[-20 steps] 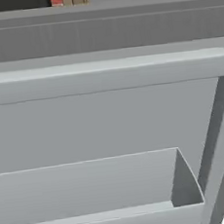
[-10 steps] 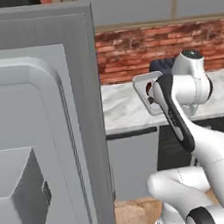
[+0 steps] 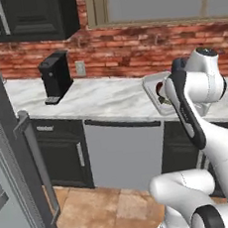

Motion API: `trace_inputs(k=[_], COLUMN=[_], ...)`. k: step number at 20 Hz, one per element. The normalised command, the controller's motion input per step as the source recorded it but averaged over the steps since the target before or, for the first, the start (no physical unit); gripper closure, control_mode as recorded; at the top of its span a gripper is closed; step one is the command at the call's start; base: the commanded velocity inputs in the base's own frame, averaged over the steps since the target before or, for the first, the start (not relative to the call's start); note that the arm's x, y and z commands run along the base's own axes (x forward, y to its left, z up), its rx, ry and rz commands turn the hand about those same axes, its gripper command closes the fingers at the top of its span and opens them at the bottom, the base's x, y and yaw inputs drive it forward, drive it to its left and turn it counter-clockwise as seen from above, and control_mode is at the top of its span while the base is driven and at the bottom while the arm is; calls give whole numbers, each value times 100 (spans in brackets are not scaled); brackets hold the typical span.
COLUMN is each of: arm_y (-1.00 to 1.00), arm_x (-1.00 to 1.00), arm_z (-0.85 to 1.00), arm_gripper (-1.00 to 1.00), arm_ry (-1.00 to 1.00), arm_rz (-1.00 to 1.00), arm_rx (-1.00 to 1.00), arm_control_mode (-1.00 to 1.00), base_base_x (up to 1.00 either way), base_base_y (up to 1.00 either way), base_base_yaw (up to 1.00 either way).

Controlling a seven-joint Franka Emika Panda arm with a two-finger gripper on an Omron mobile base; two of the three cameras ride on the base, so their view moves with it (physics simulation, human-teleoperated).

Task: Place the tupperware on the top shelf of the fridge. Make space for the tupperware among the existing items by rearranging them on the shelves if needed. Close the fridge door when finished.

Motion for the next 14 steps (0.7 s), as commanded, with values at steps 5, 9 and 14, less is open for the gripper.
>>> trace_inputs(k=[5,9,14], arm_y=[0,0,0], arm_x=[0,0,0], arm_z=[0,0,0], arm_gripper=[100,100,100], arm_ry=[0,0,0], arm_rz=[0,0,0], arm_rx=[0,0,0], arm_control_mode=[100,100,100], base_base_x=[-59,-83,-98], base_base_y=[-10,-70,-61], base_base_yaw=[75,52,36])
